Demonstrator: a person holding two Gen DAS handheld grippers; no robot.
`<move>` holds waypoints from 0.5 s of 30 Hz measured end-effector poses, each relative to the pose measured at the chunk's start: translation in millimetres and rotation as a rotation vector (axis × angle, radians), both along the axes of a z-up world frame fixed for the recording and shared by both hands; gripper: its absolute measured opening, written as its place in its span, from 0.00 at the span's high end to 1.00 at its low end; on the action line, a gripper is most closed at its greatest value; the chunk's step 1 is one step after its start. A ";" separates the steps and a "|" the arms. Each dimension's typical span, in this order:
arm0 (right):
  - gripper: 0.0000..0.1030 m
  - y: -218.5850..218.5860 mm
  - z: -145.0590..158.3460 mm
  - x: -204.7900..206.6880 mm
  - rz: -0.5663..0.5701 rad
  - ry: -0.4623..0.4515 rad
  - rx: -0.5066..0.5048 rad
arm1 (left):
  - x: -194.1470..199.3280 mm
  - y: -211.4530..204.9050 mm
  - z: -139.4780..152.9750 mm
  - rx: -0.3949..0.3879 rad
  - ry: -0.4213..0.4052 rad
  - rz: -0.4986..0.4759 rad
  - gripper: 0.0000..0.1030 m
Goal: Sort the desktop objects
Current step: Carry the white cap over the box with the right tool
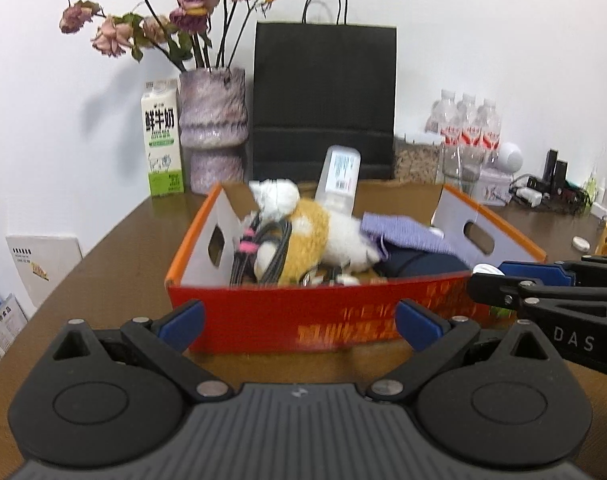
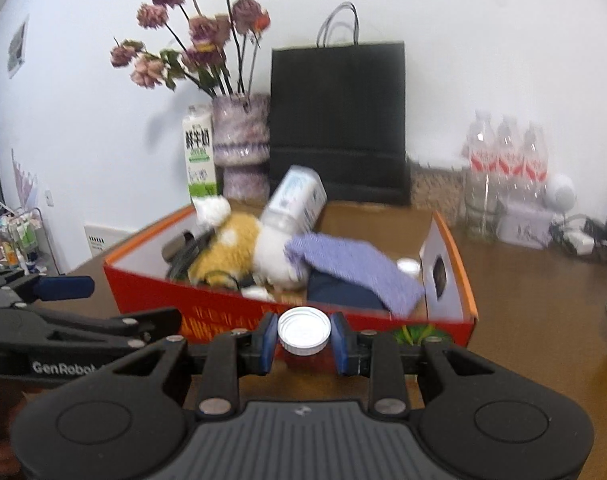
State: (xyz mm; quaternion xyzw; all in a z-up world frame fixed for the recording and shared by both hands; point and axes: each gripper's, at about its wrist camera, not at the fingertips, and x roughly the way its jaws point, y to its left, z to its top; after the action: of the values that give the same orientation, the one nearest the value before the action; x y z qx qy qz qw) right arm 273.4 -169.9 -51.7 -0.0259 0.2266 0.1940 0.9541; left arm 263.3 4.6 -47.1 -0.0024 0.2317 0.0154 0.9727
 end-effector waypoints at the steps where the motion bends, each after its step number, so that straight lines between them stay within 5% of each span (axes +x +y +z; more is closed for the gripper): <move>1: 0.73 1.0 5.0 1.8 0.003 -0.010 0.002 | 1.8 0.0 4.1 -0.001 -0.008 0.002 0.00; 15: 0.73 11.3 46.4 48.9 -0.026 -0.059 0.033 | 48.3 -0.1 43.3 0.012 -0.058 0.046 0.00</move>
State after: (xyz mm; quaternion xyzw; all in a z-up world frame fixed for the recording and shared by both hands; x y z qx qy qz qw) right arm 322.3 -158.5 -5.3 -0.0127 0.1956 0.1843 0.9631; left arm 311.5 4.5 -3.8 -0.0026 0.2030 0.0392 0.9784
